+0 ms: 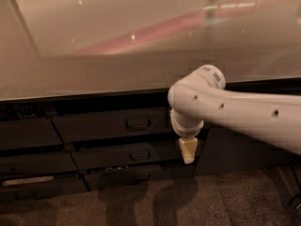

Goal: Open top drawer

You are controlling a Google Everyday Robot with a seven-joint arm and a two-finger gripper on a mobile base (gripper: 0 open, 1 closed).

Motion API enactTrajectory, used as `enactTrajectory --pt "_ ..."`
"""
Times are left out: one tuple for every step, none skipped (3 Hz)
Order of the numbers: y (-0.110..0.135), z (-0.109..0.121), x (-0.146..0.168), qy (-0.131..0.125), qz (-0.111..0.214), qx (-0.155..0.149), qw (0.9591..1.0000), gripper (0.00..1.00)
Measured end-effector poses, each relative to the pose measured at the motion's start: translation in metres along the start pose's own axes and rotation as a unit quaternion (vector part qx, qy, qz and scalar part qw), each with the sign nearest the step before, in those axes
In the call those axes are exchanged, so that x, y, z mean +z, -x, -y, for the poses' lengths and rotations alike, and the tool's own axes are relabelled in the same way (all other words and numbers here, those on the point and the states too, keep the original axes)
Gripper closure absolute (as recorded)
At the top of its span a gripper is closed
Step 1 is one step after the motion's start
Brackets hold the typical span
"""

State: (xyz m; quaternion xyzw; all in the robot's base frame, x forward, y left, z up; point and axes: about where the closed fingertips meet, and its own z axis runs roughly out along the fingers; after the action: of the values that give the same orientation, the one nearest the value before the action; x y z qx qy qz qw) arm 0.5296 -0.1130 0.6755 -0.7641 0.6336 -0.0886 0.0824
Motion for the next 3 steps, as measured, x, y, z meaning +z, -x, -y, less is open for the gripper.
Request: enactTrajectory --pt "-0.0033 -0.0056 -0.0043 -0.057 -0.048 -0.006 0.9972 0.0" --pt "-0.0033 -0.0056 -0.0043 -0.057 -0.048 -0.006 0.9972 0.0" --pt "-0.0046 -0.0056 -0.0045 -0.057 -0.016 -0.01 0.9982 0.0"
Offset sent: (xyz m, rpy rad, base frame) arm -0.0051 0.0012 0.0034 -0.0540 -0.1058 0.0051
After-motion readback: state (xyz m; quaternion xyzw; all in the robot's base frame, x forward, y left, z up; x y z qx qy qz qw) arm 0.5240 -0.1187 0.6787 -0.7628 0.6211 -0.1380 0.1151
